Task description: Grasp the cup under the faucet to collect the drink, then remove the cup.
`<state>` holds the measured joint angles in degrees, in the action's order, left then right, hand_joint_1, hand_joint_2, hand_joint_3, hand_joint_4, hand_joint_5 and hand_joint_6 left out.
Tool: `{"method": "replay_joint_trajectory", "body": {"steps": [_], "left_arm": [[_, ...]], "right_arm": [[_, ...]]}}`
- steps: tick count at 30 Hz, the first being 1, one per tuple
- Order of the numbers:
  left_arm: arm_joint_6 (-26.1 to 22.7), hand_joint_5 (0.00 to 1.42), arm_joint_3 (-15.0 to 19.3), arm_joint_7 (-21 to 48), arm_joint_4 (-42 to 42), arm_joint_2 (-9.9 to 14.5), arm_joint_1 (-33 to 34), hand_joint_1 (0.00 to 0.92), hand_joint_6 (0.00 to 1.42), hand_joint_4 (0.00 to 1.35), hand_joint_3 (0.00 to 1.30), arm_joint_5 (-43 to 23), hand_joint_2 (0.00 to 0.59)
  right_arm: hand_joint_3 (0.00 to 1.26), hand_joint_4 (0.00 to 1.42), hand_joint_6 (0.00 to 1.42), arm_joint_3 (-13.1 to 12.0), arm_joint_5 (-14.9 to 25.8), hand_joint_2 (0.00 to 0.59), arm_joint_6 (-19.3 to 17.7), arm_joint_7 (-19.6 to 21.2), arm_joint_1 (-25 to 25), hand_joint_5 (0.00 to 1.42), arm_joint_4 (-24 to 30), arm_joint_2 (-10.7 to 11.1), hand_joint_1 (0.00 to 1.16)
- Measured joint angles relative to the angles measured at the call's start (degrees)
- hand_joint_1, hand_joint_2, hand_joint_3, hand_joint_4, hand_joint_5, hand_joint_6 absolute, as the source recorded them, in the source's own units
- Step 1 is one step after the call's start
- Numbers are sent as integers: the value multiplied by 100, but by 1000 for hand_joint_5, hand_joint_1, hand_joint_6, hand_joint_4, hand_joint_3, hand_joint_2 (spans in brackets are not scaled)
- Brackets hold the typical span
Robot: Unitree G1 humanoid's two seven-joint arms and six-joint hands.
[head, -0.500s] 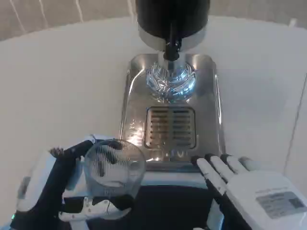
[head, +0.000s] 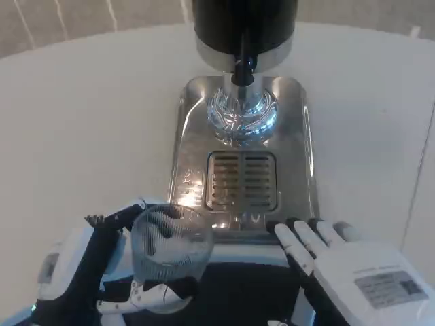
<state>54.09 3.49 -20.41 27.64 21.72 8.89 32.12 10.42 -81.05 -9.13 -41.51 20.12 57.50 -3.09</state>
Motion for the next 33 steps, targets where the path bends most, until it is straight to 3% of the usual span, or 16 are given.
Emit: {"method": "replay_joint_trajectory", "body": {"steps": [15,28,33], "left_arm": [[-175,1362,-40,-96,144,5,186,529,1424,1155,962,0,102],[-521,1362,-457,-670,977,-190,1157,529,1424,1164,962,184,97],[-548,1362,-637,-1048,1538,-222,1645,529,1424,1166,962,215,97]], "right_arm": [[0,0,0,-13,-8,516,145,6,-15,0,37,15,193],[0,0,0,-78,52,516,207,-97,-27,0,149,71,188],[0,0,0,-246,152,516,205,-135,-36,0,156,106,188]]}}
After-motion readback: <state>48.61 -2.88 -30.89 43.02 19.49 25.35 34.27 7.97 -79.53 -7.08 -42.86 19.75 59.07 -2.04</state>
